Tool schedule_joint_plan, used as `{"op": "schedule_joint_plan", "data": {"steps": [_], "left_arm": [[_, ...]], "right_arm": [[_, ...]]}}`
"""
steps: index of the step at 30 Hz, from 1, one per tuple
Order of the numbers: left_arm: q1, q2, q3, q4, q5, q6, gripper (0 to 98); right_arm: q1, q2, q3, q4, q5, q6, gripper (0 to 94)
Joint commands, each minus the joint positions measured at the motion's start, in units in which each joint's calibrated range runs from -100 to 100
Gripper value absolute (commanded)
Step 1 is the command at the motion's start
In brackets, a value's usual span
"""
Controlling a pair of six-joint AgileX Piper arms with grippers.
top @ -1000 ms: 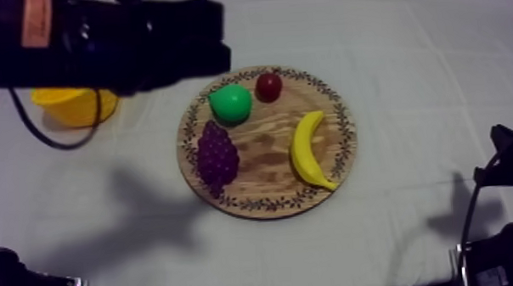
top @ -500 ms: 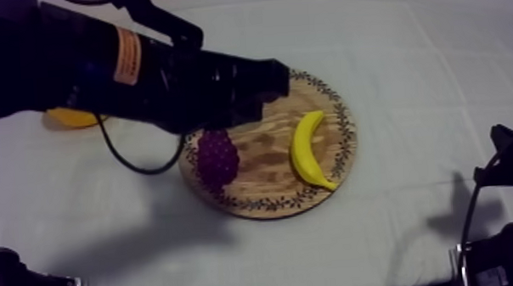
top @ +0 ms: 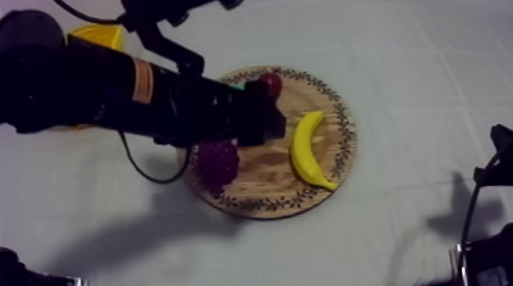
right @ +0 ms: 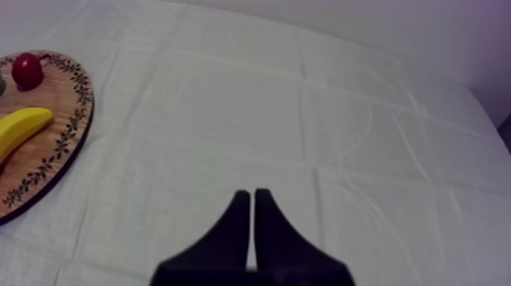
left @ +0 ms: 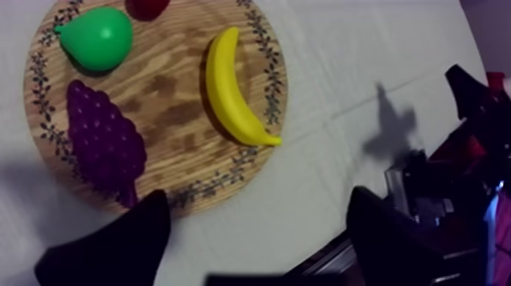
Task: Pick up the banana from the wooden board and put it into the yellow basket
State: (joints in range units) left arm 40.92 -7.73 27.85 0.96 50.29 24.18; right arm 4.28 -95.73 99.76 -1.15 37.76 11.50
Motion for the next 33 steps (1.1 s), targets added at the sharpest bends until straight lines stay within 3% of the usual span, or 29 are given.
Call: {"op": "schedule_joint_plan", "data": {"steps": [1, 7, 16, 33], "left_arm": [[0.2, 0.3, 1.6, 0.04, -1.2, 1.5, 80.6], [0.3, 2.4, 0.6, 0.43, -0.4, 3.4, 72.9], [-0.4, 10.5, -5.6, 2.53, 3.2, 2.1, 70.7], [-2.2, 37.8, -33.4, 4.09, 20.6, -0.2, 68.4]], "right_arm": [[0.0, 0.0, 0.0, 0.0, 0.0, 0.0, 0.3], [0.0, 0.0, 0.0, 0.0, 0.0, 0.0, 0.3], [0.0, 0.0, 0.0, 0.0, 0.0, 0.0, 0.3], [0.0, 0.0, 0.0, 0.0, 0.0, 0.0, 0.3]]}}
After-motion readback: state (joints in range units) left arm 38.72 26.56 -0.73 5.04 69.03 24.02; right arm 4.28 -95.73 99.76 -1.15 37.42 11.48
